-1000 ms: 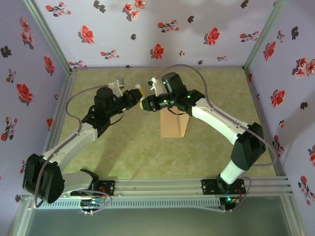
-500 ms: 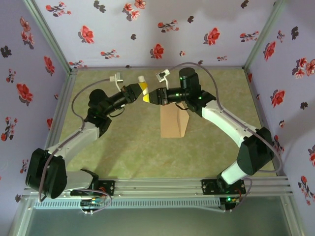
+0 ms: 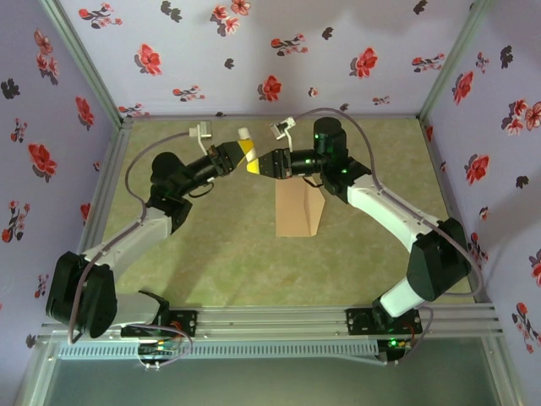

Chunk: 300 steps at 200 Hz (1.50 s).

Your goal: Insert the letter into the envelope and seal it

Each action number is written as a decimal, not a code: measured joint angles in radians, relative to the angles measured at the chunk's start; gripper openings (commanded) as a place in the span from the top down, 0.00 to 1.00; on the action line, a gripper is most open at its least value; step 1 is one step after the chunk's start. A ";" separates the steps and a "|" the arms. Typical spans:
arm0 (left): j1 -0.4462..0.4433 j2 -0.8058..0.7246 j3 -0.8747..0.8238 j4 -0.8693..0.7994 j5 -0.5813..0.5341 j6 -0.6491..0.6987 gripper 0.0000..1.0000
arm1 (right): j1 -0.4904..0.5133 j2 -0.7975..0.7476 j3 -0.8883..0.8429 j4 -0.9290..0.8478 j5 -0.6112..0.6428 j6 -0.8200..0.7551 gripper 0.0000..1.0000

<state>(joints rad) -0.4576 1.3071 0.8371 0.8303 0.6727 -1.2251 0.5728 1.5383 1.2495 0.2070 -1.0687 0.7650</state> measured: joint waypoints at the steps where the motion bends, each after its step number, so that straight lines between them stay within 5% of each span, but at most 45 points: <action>1: 0.000 0.000 0.000 -0.001 0.001 0.000 1.00 | 0.000 0.000 0.001 -0.004 0.001 -0.002 0.67; 75: 0.080 0.008 0.008 -0.247 0.003 0.048 1.00 | -0.038 -0.028 0.160 -0.547 0.157 -0.339 0.34; 117: 0.077 -0.034 0.100 -0.671 -0.237 0.207 1.00 | -0.012 -0.037 0.164 -0.718 0.372 -0.389 0.38; 154: 0.057 -0.092 0.144 -0.861 -0.386 0.267 1.00 | 0.090 0.001 0.213 -0.755 0.565 -0.392 0.41; 220: 0.024 -0.100 0.151 -0.952 -0.438 0.294 1.00 | 0.220 0.126 0.322 -0.758 0.727 -0.399 0.43; 300: 0.006 -0.100 0.151 -0.960 -0.437 0.294 1.00 | 0.264 0.207 0.354 -0.729 0.756 -0.395 0.47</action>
<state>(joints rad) -0.4519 1.2068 0.9886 -0.1295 0.2356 -0.9314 0.8371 1.7454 1.6039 -0.5217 -0.3130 0.3698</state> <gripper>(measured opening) 0.204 0.541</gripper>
